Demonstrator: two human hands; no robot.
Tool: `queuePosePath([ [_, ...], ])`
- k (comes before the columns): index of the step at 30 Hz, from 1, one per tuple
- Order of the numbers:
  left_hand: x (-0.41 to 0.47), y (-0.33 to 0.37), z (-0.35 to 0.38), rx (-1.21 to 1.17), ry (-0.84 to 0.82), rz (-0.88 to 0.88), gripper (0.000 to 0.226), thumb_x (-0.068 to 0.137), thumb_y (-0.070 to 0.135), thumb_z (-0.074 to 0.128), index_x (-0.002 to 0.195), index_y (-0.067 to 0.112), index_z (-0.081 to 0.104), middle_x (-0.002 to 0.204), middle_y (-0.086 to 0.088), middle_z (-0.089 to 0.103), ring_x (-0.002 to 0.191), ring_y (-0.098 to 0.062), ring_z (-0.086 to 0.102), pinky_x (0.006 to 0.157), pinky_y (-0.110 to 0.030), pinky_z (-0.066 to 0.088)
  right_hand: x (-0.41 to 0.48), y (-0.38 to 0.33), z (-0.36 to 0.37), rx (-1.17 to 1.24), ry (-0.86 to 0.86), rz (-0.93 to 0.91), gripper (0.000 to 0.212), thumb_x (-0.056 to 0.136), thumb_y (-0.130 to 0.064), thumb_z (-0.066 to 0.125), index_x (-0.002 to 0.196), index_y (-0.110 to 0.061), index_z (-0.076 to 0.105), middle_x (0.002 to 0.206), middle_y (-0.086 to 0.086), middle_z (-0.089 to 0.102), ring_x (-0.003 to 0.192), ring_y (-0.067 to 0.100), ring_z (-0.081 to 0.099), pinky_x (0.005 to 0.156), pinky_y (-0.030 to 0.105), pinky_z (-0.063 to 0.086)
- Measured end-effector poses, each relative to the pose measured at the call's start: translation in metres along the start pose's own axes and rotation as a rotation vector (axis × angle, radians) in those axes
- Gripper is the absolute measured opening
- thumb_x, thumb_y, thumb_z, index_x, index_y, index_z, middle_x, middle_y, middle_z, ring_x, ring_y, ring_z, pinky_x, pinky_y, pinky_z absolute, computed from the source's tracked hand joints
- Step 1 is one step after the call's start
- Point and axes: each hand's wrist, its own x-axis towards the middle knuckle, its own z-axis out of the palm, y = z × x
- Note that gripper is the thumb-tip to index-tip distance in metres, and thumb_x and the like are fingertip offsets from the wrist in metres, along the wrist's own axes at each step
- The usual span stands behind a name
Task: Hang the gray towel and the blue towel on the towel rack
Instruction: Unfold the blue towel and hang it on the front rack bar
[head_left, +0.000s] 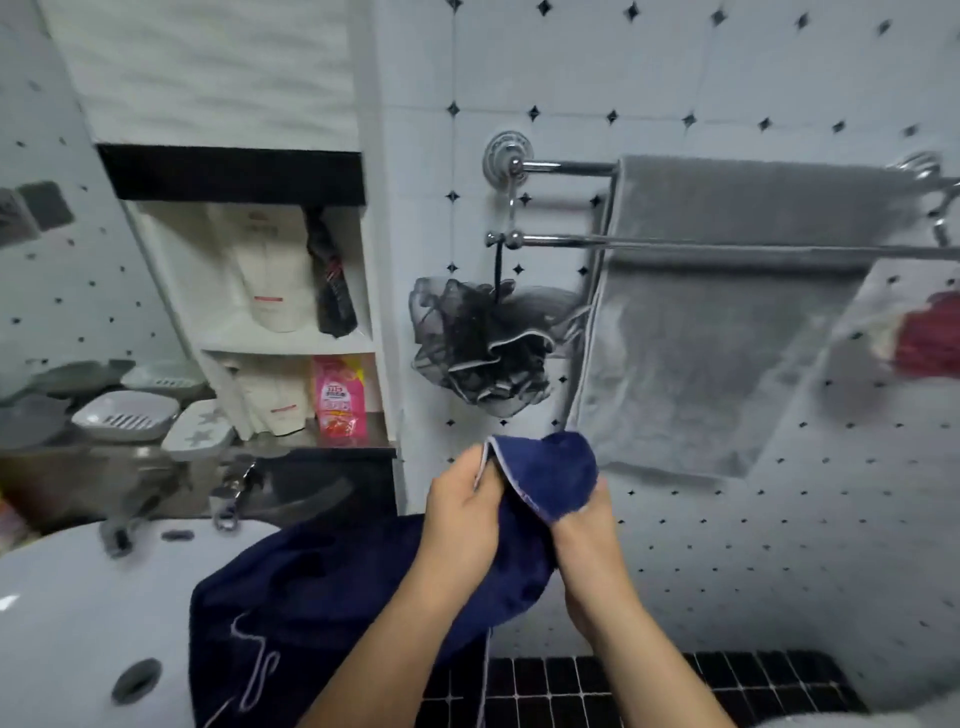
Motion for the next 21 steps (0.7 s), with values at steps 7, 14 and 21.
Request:
queuePosePath([
  [7, -0.010, 0.004, 0.105, 0.312, -0.126, 0.209, 0.032, 0.088, 0.046, 0.050, 0.068, 0.021, 0.058, 0.074, 0.003, 0.057, 0.077, -0.016, 0.054, 0.075, -0.042, 0.046, 0.007, -0.047, -0.118, -0.079, 0.146, -0.085, 0.005, 0.081, -0.017, 0.066, 0.076, -0.018, 0.067, 0.065, -0.007, 0.067, 0.062, 0.009, 0.056, 0.058, 0.026, 0.047],
  [14, -0.051, -0.016, 0.184, 0.406, -0.009, 0.229, 0.031, 0.083, 0.032, 0.072, 0.067, 0.022, 0.048, 0.071, 0.002, 0.045, 0.065, -0.007, 0.047, 0.063, -0.029, 0.040, 0.028, -0.103, -0.197, -0.050, 0.071, -0.184, 0.029, 0.082, -0.010, 0.065, 0.066, -0.033, 0.071, 0.066, -0.013, 0.068, 0.064, 0.005, 0.059, 0.060, 0.022, 0.050],
  [21, -0.047, -0.043, 0.197, 0.605, -0.174, -0.092, 0.018, 0.068, 0.042, 0.075, 0.077, 0.034, 0.062, 0.073, 0.018, 0.069, 0.072, -0.006, 0.064, 0.071, -0.029, 0.052, 0.057, -0.168, -0.264, 0.109, 0.272, -0.174, 0.012, 0.082, -0.012, 0.067, 0.073, -0.019, 0.064, 0.064, -0.006, 0.067, 0.066, 0.015, 0.064, 0.060, 0.031, 0.051],
])
